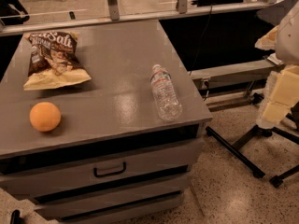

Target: Move water bottle near brown chip bag

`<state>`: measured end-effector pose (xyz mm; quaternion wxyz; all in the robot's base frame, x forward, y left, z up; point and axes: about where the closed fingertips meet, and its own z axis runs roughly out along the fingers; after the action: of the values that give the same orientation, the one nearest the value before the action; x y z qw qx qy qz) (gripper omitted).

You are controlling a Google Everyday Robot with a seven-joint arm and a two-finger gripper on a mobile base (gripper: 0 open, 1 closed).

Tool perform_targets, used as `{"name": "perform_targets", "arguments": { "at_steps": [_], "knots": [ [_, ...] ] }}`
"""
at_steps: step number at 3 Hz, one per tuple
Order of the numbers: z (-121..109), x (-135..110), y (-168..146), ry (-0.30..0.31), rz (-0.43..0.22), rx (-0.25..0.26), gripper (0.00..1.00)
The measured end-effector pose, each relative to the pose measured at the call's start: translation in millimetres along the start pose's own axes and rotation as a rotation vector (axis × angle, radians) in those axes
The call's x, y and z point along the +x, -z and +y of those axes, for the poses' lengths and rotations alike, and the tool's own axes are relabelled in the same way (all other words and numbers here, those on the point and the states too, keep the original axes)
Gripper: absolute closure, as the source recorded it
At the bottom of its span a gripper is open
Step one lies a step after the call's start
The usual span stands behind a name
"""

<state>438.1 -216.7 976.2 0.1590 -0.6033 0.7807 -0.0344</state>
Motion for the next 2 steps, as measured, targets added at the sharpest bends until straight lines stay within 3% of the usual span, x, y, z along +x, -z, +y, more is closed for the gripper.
{"name": "perform_targets", "arguments": {
  "at_steps": [1,2],
  "knots": [
    [0.0,0.0,0.0,0.0,0.0,0.0,0.0],
    [-6.8,-27.4,-14.8,0.018,-0.017,-0.005,0.0]
  ]
}}
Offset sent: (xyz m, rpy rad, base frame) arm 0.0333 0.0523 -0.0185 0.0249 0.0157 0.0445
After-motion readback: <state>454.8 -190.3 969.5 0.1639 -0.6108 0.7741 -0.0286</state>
